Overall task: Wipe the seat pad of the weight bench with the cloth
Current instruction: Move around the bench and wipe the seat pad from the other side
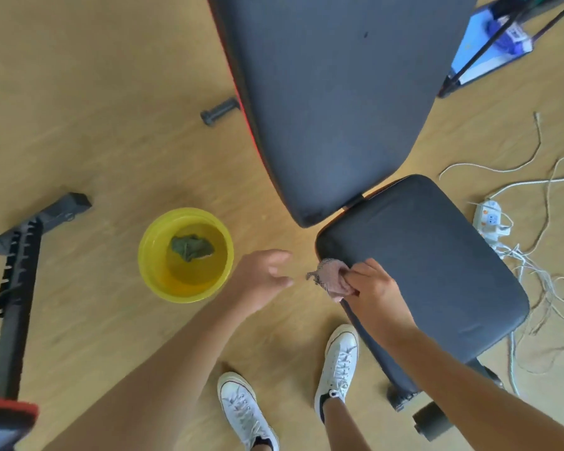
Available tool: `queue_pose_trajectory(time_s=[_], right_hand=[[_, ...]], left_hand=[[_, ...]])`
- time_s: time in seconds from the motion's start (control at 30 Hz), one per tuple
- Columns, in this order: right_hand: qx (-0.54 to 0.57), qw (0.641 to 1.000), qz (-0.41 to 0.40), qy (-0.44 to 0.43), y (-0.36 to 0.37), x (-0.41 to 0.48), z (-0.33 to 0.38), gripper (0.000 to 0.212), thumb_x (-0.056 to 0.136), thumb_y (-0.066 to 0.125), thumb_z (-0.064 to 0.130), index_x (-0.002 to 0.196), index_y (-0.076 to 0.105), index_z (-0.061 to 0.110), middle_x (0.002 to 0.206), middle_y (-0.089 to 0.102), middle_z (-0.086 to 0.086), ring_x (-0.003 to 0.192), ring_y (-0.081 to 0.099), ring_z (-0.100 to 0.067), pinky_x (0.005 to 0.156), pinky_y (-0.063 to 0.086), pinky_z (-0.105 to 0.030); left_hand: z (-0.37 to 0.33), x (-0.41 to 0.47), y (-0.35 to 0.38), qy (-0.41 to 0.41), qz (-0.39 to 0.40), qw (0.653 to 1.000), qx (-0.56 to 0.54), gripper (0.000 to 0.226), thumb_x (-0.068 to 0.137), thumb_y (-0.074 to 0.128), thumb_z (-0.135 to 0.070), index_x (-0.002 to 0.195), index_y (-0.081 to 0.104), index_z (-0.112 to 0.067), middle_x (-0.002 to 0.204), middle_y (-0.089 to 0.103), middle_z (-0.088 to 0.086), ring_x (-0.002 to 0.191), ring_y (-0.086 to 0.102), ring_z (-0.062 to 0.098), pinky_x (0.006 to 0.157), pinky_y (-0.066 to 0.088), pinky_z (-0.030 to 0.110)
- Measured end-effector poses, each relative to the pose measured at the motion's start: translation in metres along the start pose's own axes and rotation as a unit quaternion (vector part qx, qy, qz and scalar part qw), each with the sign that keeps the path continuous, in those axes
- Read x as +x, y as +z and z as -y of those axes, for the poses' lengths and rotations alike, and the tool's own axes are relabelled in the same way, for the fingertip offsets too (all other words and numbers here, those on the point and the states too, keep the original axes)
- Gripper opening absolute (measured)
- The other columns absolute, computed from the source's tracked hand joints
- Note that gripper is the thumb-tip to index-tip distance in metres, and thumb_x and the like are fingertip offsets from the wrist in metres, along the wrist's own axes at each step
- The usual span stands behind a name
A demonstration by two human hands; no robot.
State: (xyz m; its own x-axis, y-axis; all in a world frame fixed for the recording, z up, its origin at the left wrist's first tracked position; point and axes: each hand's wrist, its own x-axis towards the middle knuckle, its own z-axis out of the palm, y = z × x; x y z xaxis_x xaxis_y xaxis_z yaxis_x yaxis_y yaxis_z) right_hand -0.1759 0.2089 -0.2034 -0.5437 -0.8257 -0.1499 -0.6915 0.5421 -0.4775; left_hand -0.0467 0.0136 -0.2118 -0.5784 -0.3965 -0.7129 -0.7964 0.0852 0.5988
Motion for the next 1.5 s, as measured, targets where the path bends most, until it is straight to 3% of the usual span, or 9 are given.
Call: queue_pose_trajectory(time_s=[0.2,0.4,0.7,1.0,1.07,1.17,1.2,1.37,1.5], right_hand=[[0.142,0.989,-0.012,0.045,0.018,0.029,0.115,0.065,0.065,0.093,-0.003,0.050,0.032,0.016,0.053,0.026,0.010,0.051,0.027,-0.012,0.045,0.023,-0.017],[0.163,0.982,0.078,0.049,0.068,0.019,0.252,0.034,0.087,0.078,0.032,0.080,0.048,0.018,0.057,0.049,0.009,0.059,0.052,-0.029,0.049,0.041,-0.033],[0.090,0.933,0.252,-0.239,0.151,-0.075,0.403,0.005,0.091,0.062,0.002,0.089,0.059,0.006,0.093,0.050,0.008,0.075,0.052,-0.018,0.070,0.046,-0.035],[-0.004,0.914,0.225,-0.338,0.268,-0.179,0.456,0.031,0.082,0.074,-0.008,0.111,0.076,0.005,0.091,0.062,-0.013,0.090,0.056,-0.031,0.078,0.056,-0.037],[-0.020,0.853,0.279,-0.440,0.271,-0.228,0.433,0.020,0.077,0.079,-0.006,0.091,0.077,0.008,0.078,0.063,-0.008,0.078,0.059,-0.026,0.074,0.055,-0.029],[-0.077,0.614,0.389,-0.682,0.263,-0.272,0.406,0.026,0.095,0.050,-0.004,0.084,0.067,0.013,0.077,0.060,-0.004,0.068,0.055,-0.024,0.070,0.055,-0.033],[-0.083,0.586,0.364,-0.719,0.265,-0.262,0.410,0.027,0.097,0.046,-0.002,0.086,0.065,0.014,0.080,0.058,-0.003,0.069,0.052,-0.022,0.069,0.054,-0.032],[-0.081,0.907,0.138,-0.390,0.288,-0.173,0.453,0.009,0.091,0.071,0.006,0.086,0.074,0.012,0.082,0.055,0.000,0.080,0.057,-0.019,0.062,0.049,-0.039],[-0.088,0.902,0.187,-0.379,0.289,-0.246,0.439,0.010,0.083,0.071,-0.008,0.080,0.074,0.002,0.074,0.054,-0.011,0.069,0.057,-0.033,0.058,0.046,-0.032]], left_hand=[[0.078,-0.089,-0.066,-0.021,-0.091,0.988,-0.126,0.086,0.055,0.087,-0.053,0.135,0.063,-0.034,0.133,0.065,-0.016,0.123,0.059,0.001,0.097,0.051,0.033],[0.166,-0.190,-0.144,-0.047,-0.172,0.971,-0.158,0.040,0.066,0.091,-0.037,0.100,0.071,-0.041,0.112,0.073,-0.011,0.106,0.067,0.006,0.077,0.055,0.027],[0.325,-0.373,-0.202,-0.212,0.050,0.975,-0.041,0.058,0.055,0.074,-0.075,0.109,0.067,-0.055,0.118,0.066,-0.029,0.105,0.064,-0.006,0.095,0.053,0.029],[0.509,-0.536,-0.212,-0.337,-0.002,0.925,-0.175,0.062,0.060,0.082,-0.059,0.117,0.071,-0.040,0.119,0.073,-0.016,0.111,0.070,0.009,0.096,0.058,0.041],[0.542,-0.565,-0.201,-0.338,-0.025,0.913,-0.226,0.065,0.053,0.081,-0.060,0.115,0.073,-0.040,0.111,0.078,-0.018,0.105,0.074,0.009,0.091,0.060,0.039],[0.583,-0.590,-0.164,-0.320,-0.071,0.901,-0.284,0.060,0.061,0.082,-0.052,0.118,0.073,-0.035,0.109,0.080,-0.016,0.101,0.075,0.006,0.086,0.060,0.036],[0.591,-0.594,-0.148,-0.309,-0.089,0.901,-0.292,0.058,0.063,0.082,-0.051,0.118,0.073,-0.034,0.108,0.080,-0.016,0.099,0.075,0.004,0.084,0.060,0.035],[0.616,-0.596,-0.065,-0.262,-0.126,0.907,-0.303,0.053,0.061,0.082,-0.059,0.112,0.070,-0.050,0.109,0.075,-0.031,0.098,0.072,-0.006,0.084,0.049,0.024],[0.624,-0.578,-0.011,-0.268,-0.152,0.893,-0.329,0.059,0.067,0.090,-0.044,0.121,0.065,-0.048,0.115,0.071,-0.032,0.097,0.072,-0.008,0.097,0.052,0.033]])
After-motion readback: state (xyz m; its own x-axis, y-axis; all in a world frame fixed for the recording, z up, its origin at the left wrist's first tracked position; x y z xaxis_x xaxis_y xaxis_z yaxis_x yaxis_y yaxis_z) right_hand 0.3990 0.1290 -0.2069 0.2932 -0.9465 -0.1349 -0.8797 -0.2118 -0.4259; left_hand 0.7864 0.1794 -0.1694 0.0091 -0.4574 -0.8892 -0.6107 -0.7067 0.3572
